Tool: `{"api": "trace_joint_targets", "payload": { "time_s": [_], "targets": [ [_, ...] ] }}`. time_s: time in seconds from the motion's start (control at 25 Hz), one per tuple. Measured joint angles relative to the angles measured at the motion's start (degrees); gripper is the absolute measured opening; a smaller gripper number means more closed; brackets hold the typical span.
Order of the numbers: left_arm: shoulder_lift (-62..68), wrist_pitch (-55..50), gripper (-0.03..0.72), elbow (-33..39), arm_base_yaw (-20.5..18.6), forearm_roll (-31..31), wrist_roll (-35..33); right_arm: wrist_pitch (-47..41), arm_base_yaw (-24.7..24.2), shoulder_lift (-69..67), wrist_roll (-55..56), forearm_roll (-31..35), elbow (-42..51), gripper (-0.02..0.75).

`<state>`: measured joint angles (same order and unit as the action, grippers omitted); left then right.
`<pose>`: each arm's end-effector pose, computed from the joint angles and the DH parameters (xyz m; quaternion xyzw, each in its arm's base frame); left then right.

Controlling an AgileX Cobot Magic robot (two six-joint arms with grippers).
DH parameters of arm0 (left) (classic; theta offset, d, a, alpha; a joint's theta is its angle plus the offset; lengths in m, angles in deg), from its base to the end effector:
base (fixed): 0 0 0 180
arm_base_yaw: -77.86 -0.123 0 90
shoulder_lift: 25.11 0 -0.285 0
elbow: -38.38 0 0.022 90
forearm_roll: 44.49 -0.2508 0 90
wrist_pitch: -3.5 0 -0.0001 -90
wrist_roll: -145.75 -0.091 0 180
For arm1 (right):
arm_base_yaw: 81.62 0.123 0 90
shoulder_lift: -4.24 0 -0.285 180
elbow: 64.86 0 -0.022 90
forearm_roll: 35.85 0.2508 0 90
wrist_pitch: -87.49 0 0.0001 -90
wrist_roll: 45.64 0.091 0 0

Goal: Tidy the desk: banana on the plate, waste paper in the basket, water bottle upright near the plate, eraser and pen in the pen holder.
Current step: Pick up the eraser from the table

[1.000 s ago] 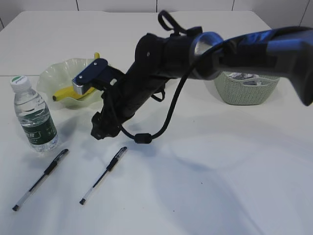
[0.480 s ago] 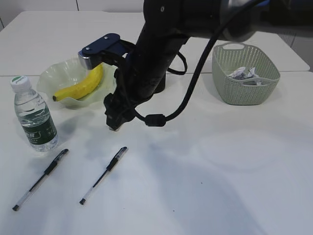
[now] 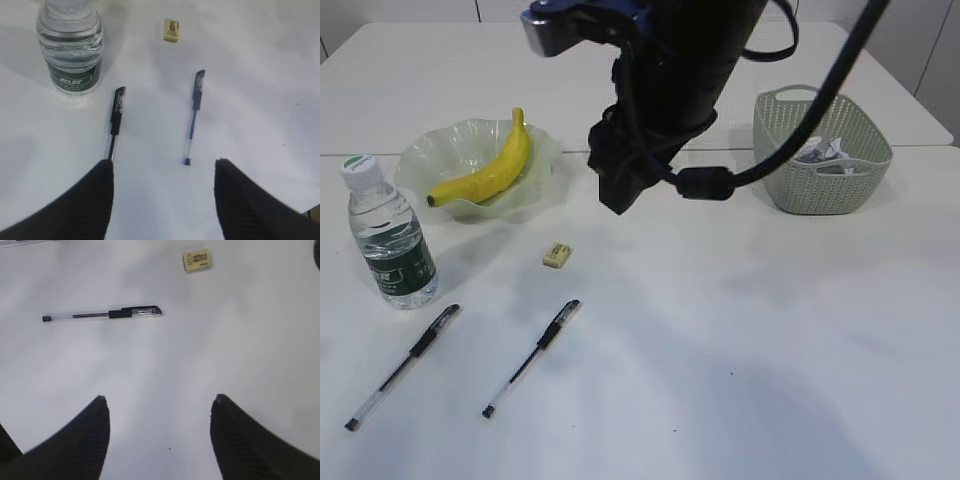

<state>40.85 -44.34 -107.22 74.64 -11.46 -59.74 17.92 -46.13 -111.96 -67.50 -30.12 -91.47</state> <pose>0.1862 -0.0264 0.2932 0.0547 0.9290 -0.1818 0.3177 0.3279 0.2442 0.3179 -0.4637 0.8660 0.0703 0.1735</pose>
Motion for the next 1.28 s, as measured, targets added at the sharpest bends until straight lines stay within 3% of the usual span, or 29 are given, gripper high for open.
{"api": "trace_joint_targets", "payload": {
  "time_s": [0.44,0.84,1.28],
  "targets": [
    [0.00,-0.53,0.467,0.00,0.55,1.90,-3.16,-1.57,-1.44,10.03,4.50,-1.57,0.51,0.468],
    [12.21,6.89,0.467,-4.51,13.45,-0.80,-2.93,-1.82,-2.46,19.45,6.40,-2.76,11.01,0.468],
    [30.18,12.17,0.467,-13.41,15.56,-6.14,-2.61,-1.69,-2.55,29.36,9.84,-3.96,26.22,0.468]
  ]
}}
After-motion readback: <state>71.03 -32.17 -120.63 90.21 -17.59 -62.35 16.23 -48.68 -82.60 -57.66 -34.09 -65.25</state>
